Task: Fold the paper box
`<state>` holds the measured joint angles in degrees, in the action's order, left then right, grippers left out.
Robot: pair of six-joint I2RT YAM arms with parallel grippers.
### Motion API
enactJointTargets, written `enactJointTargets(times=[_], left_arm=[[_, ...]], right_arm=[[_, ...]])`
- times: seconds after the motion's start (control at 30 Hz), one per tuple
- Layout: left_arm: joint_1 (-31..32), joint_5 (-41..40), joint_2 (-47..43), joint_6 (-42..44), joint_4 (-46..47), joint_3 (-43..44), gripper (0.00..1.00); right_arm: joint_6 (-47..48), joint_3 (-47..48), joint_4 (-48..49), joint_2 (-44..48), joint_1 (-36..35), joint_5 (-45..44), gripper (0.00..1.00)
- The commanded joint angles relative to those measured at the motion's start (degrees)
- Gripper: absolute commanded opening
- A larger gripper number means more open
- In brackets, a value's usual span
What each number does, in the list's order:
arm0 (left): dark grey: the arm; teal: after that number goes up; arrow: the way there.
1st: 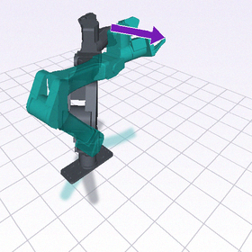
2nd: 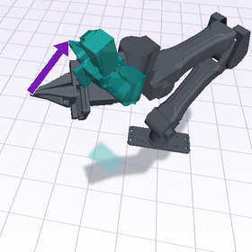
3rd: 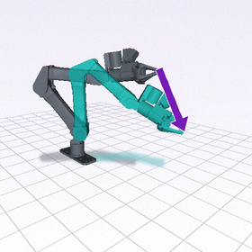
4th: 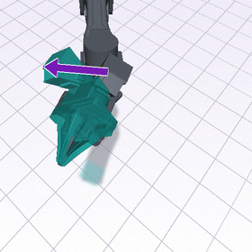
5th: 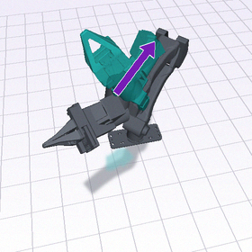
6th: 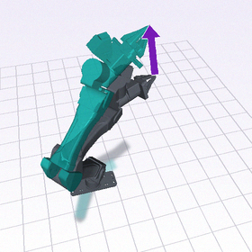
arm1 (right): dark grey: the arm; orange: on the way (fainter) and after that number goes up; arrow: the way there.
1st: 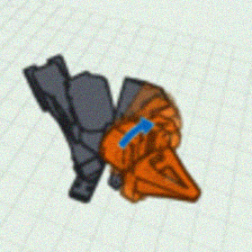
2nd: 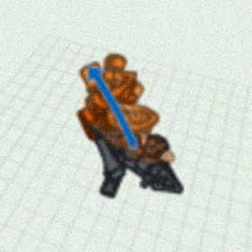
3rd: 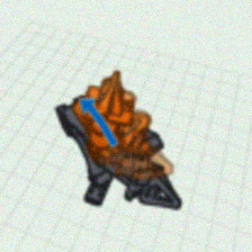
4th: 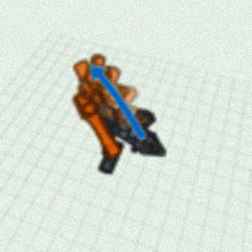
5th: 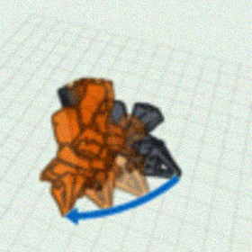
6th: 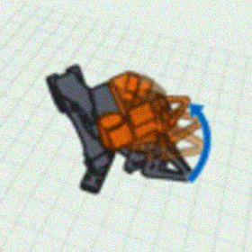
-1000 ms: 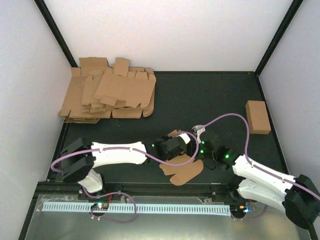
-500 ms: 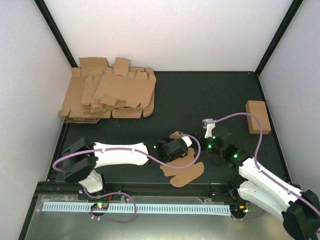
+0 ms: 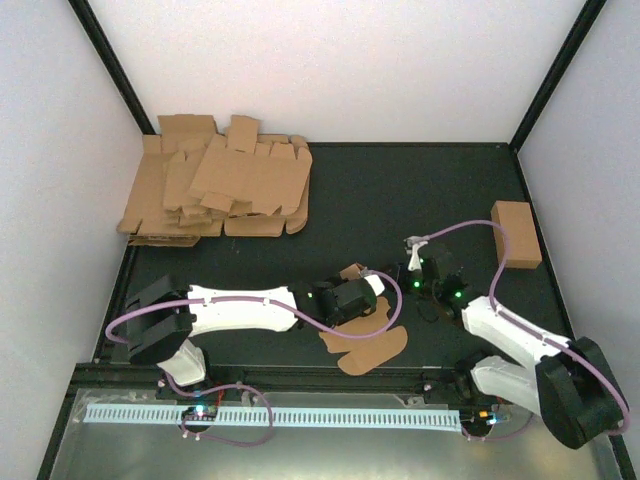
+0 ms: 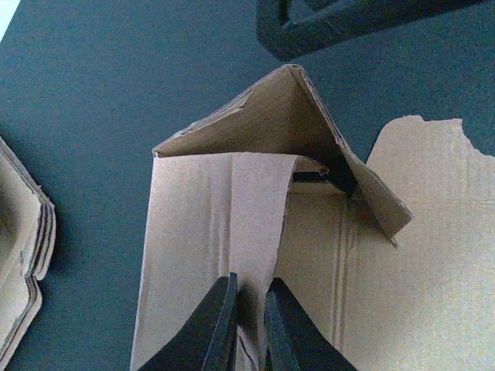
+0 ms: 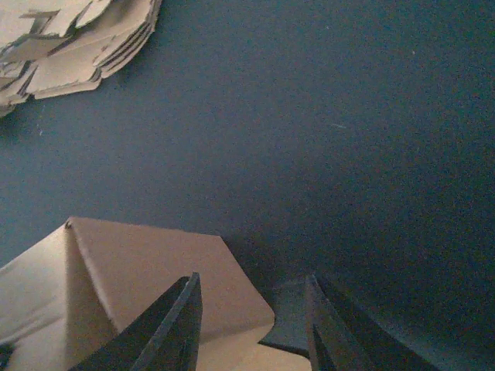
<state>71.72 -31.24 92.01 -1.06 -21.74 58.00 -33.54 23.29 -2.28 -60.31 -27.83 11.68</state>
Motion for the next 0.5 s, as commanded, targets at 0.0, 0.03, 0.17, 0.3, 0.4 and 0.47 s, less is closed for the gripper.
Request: enactJointTargets(times=[0.0, 0.03, 0.17, 0.3, 0.4, 0.47], left_arm=[[0.70, 3.40, 1.48, 0.01, -3.06, 0.80, 0.11], [0.76, 3.39, 1.57, 0.01, -3.01, 0.80, 0.11], [0.87, 3.44, 1.71, -0.14, -3.07, 0.83, 0.11], [0.96, 3.55, 1.60, -0.51, -3.01, 0.71, 0.11], [0.96, 3.83, 1.60, -0.68, -2.90, 0.71, 0.11], [0.96, 3.87, 1.64, -0.70, -2.81, 0.71, 0.11]], right_arm=[[0.18, 0.44, 4.85, -3.83, 0.76, 2.26, 0.36], [0.30, 0.78, 5.20, -5.21, 0.76, 3.46, 0.32], [0.88, 0.05, 8.01, -8.25, 0.74, 8.88, 0.21], [2.37, -1.31, 10.26, -7.83, 0.68, 14.59, 0.18], [3.60, -1.94, 10.35, -7.30, 0.59, 16.80, 0.17], [4.11, -2.24, 10.51, -7.23, 0.46, 17.82, 0.17]])
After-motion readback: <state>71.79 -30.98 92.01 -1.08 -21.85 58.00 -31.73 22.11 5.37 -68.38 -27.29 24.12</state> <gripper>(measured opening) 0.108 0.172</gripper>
